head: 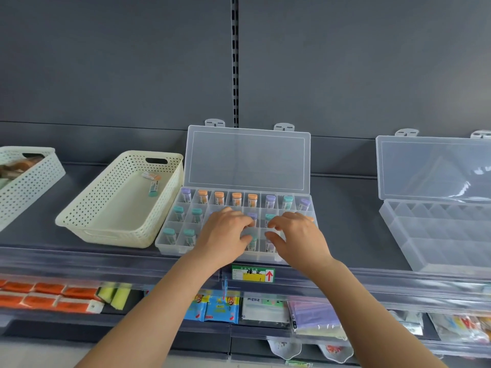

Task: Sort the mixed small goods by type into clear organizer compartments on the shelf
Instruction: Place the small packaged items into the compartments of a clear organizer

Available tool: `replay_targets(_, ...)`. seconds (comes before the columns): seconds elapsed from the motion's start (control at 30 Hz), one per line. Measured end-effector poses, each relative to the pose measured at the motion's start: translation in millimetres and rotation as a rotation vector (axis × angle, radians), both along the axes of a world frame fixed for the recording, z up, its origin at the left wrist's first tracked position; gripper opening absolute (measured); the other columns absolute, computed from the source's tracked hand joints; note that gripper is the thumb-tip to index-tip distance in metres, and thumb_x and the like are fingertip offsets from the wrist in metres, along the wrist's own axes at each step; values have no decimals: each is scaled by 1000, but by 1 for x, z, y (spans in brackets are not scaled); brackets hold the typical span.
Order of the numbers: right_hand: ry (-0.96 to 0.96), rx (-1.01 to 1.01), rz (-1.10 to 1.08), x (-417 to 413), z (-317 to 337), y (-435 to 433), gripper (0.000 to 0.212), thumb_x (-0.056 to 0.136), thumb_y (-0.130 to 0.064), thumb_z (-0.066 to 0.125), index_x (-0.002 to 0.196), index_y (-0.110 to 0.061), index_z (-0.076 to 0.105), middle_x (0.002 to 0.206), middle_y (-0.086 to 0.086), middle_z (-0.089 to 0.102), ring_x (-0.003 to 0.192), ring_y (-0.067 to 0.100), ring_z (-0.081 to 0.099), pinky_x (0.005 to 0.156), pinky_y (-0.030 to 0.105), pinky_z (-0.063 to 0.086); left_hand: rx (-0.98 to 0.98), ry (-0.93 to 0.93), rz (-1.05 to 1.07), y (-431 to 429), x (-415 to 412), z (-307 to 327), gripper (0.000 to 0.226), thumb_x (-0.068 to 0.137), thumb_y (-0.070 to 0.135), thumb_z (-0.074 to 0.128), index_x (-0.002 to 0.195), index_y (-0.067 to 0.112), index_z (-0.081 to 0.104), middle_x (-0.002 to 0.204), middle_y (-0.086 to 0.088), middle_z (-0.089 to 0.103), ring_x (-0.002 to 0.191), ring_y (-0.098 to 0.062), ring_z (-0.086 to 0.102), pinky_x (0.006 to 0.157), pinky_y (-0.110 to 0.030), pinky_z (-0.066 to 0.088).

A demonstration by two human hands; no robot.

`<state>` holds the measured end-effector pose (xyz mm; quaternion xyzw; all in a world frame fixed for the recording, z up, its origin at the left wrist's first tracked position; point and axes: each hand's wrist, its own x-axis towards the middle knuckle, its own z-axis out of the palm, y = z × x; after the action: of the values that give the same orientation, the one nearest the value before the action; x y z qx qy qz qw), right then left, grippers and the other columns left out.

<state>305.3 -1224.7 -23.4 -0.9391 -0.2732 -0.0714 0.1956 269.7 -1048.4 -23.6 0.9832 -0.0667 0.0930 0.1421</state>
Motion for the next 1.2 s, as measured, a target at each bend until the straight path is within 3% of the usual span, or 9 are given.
replay_targets(0.2,-59,12,39,7,13,21,27,92,-32,57,115,-21,66,115,0,65,102,20,60,78,29,50,70,-79,112,32,-7,25,25,91,20,56,112,22,67,112,5,65,105,-14,54,91,-29,43)
replay_targets(0.37,-47,-26,146,18,23,62,31,92,-31,57,121,-20,62,121,1,63,112,21,55,91,34,48,197,-93,275,73,-10,39,35,91,24,55,125,24,60,124,3,59,116,-18,49,95,-35,40)
replay_targets(0.53,-57,-46,250,28,32,117,30,92,-29,56,121,-22,62,117,2,62,108,22,55,89,35,50,268,-45,382,123,-7,42,32,90,24,54,121,21,60,124,0,57,114,-20,48,90,-34,41)
replay_targets(0.7,-66,-57,322,46,39,190,28,91,-26,55,116,-19,65,114,4,62,107,24,54,88,35,48,250,41,412,182,8,37,40,88,15,55,128,20,57,135,2,52,118,-19,46,97,-35,41)
replay_targets(0.9,-27,-218,304,76,33,275,29,92,-28,54,117,-16,64,116,7,61,113,26,51,93,38,47,239,200,386,241,43,27,52,89,13,57,138,30,48,133,-1,52,120,-23,46,97,-37,41)
replay_targets(1.03,43,-317,260,105,23,314,28,92,-15,50,118,-15,62,120,8,61,116,26,51,93,38,48,232,372,221,263,66,7,46,95,19,48,137,37,47,135,-5,46,117,-30,51,88,-34,42)
replay_targets(1.13,98,-429,248,124,18,336,37,92,-10,47,126,-22,56,127,4,58,118,25,53,94,36,48,234,493,112,278,77,-5,45,98,23,42,140,39,41,141,-7,39,120,-34,47,83,-32,36)
replay_targets(1.2,124,-512,250,134,13,348,43,91,-10,46,130,-28,52,129,0,57,117,23,54,89,32,46,247,478,66,286,81,-9,44,97,21,43,138,37,43,141,-8,38,120,-34,47,85,-33,37)
